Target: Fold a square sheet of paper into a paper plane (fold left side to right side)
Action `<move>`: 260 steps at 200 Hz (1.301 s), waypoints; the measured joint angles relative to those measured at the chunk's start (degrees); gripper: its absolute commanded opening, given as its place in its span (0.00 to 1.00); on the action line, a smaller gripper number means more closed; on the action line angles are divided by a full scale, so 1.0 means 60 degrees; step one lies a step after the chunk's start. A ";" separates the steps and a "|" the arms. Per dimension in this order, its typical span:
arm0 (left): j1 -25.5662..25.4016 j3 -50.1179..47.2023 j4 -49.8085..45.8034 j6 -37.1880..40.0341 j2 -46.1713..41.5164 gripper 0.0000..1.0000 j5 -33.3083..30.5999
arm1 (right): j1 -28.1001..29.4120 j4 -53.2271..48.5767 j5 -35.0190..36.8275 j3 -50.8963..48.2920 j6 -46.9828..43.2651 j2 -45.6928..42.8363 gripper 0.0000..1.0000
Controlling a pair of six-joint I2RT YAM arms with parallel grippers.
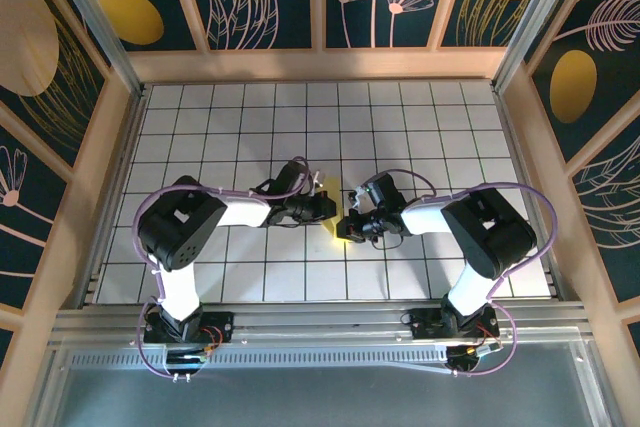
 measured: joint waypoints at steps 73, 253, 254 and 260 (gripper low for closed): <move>-0.0069 0.0011 0.0255 -0.0106 0.0463 0.03 0.0219 | 0.0000 -0.0215 -0.0004 0.0127 -0.0036 0.0062 0.00; 0.0047 0.1606 -0.1497 0.0831 0.1166 0.05 0.0397 | -0.0007 -0.0601 0.0080 0.0397 -0.0262 0.0182 0.00; 0.0047 0.1614 -0.1504 0.0841 0.1169 0.05 0.0397 | -0.0007 -0.0601 0.0084 0.0401 -0.0262 0.0182 0.00; 0.0069 0.1665 -0.1541 0.0889 0.1188 0.05 0.0397 | -0.0007 -0.0601 0.0098 0.0404 -0.0262 0.0182 0.00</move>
